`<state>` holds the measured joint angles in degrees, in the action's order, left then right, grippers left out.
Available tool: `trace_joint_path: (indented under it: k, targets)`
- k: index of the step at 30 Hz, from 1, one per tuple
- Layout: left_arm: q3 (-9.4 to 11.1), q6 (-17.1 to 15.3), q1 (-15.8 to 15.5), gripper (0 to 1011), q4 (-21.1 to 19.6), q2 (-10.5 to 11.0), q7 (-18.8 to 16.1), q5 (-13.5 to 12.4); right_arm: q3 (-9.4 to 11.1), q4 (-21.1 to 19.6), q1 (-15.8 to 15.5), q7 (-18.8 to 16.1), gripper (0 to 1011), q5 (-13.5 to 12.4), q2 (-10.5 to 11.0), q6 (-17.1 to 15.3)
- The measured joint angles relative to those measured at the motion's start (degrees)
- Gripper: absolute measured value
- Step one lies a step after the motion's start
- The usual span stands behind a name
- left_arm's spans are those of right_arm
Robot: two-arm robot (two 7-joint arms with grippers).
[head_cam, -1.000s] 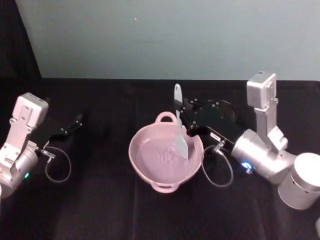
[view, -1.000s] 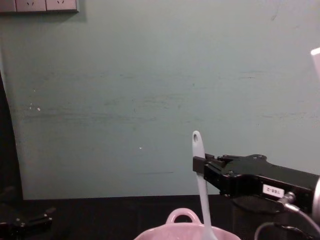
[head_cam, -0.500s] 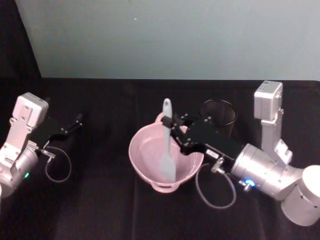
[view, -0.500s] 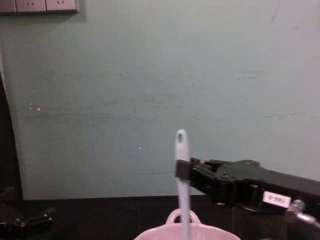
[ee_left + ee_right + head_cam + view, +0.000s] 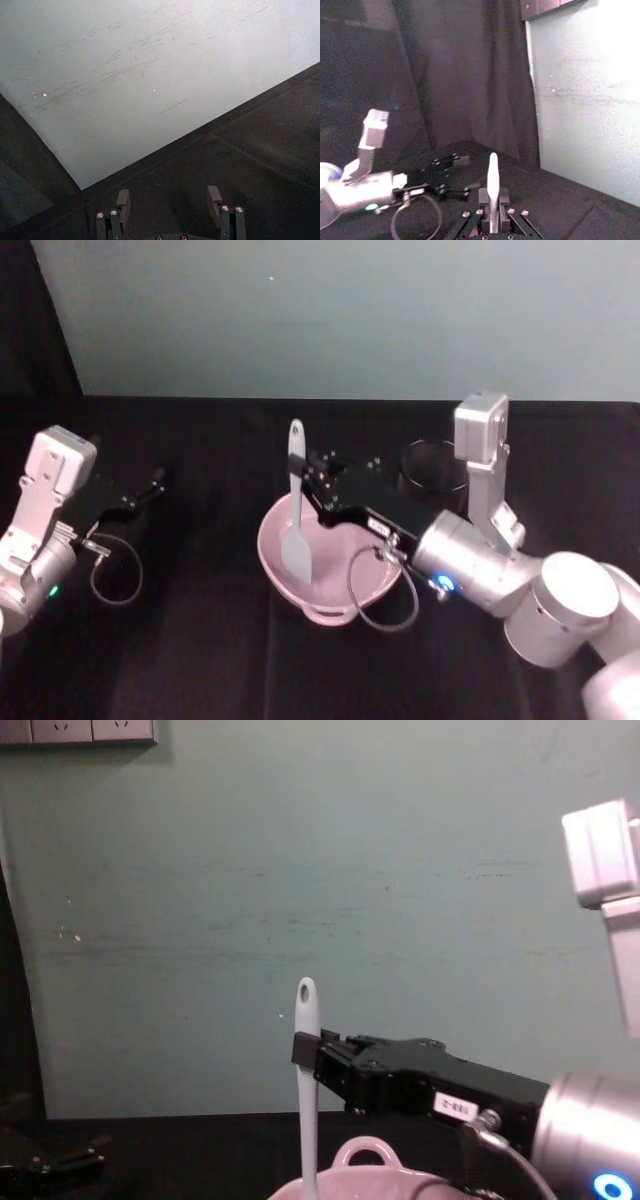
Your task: Use the one hand to pick up the spoon and stir the clear water in the bowl.
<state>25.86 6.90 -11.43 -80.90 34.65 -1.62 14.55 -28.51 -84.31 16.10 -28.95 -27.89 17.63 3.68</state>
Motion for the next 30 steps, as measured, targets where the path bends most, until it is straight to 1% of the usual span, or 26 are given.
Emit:
trace_joint_path:
  k: [6, 9, 12, 16, 17, 19, 21, 23, 26, 30]
  targets:
    - [0.0, 0.0, 0.0, 1011, 0.0, 0.0, 0.0, 0.0, 0.1, 5.2, 2.9, 1.4, 109, 1.6, -2.5, 2.0]
    - [0.0, 0.0, 0.0, 1011, 0.0, 0.0, 0.0, 0.0, 0.7, 6.5, 3.5, 2.2, 109, 2.6, -2.9, 3.0]
    - [0.0, 0.0, 0.0, 1011, 0.0, 0.0, 0.0, 0.0, 1.3, 6.7, 3.6, 2.8, 109, 3.2, -2.9, 3.3]
    - [0.0, 0.0, 0.0, 1011, 0.0, 0.0, 0.0, 0.0, 2.9, 6.0, 3.1, 4.0, 109, 4.7, -1.8, 3.5]
    - [0.0, 0.0, 0.0, 1011, 0.0, 0.0, 0.0, 0.0, 2.9, 6.0, 3.1, 4.0, 109, 4.7, -1.8, 3.5]
    - [0.0, 0.0, 0.0, 1011, 0.0, 0.0, 0.0, 0.0, 4.1, 4.4, 2.1, 4.4, 109, 5.3, -0.6, 3.5]
    - [0.0, 0.0, 0.0, 1011, 0.0, 0.0, 0.0, 0.0, 4.7, 3.4, 1.4, 4.5, 109, 5.4, 0.1, 3.4]
    - [0.0, 0.0, 0.0, 1011, 0.0, 0.0, 0.0, 0.0, 5.6, 1.8, 0.2, 4.5, 109, 5.5, 1.1, 3.1]
    - [0.0, 0.0, 0.0, 1011, 0.0, 0.0, 0.0, 0.0, 6.2, 0.0, -1.0, 4.4, 109, 5.3, 2.1, 2.6]
    - [0.0, 0.0, 0.0, 1011, 0.0, 0.0, 0.0, 0.0, 6.7, -3.4, -3.8, 2.9, 109, 4.2, 3.9, 1.3]
